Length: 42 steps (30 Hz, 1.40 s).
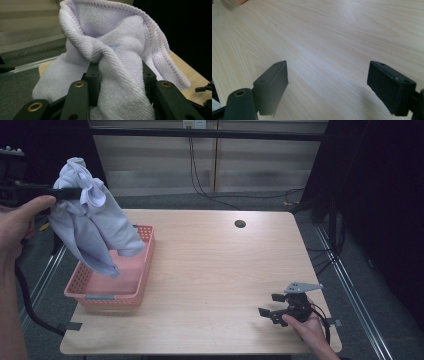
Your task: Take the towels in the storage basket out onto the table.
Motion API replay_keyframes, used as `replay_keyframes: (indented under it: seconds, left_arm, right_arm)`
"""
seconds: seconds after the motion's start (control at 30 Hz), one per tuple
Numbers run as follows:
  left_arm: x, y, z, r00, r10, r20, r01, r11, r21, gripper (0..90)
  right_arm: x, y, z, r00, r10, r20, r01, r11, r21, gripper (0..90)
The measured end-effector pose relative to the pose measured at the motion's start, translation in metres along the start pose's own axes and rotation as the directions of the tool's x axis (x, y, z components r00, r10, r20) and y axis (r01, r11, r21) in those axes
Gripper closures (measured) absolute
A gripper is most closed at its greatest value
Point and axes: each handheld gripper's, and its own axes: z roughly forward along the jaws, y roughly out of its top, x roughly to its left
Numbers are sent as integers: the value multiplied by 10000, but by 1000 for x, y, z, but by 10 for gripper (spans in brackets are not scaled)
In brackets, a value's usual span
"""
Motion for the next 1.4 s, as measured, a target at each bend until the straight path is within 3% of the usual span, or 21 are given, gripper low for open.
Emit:
replay_keyframes:
  seconds: [0.23,0.43,0.63,0.8,0.97,1.07,1.27,1.4]
  left_arm:
    - [-21,9,8,9985,147,528,-142,9998,-113,620]
    - [-47,21,24,9898,690,1247,-680,9976,-123,619]
    - [-70,35,37,9837,970,1513,-959,9953,-146,619]
    - [-90,42,54,9711,1282,2015,-1276,9917,-156,620]
    - [-107,39,79,9582,1344,2524,-1406,9900,67,619]
    - [-120,35,98,9440,1610,2880,-1779,9835,336,619]
    - [-144,20,132,9244,1653,3437,-2044,9756,805,617]
    - [-160,1,161,9025,1570,4010,-2143,9714,1019,614]
  right_arm:
    - [0,0,0,10000,-1,-13,1,10000,23,166]
    - [0,0,0,10000,39,12,-39,10000,9,166]
    - [0,1,0,10000,-7,-12,7,10000,26,166]
    - [-1,0,-1,10000,-18,-27,18,10000,7,166]
    - [-1,0,-1,10000,4,-58,-4,10000,-29,166]
    - [-2,0,-2,10000,-31,-48,31,10000,-56,166]
    - [-2,0,-3,10000,10,-42,-10,10000,-66,173]
    - [-2,0,-5,10000,-18,-40,18,10000,-97,178]
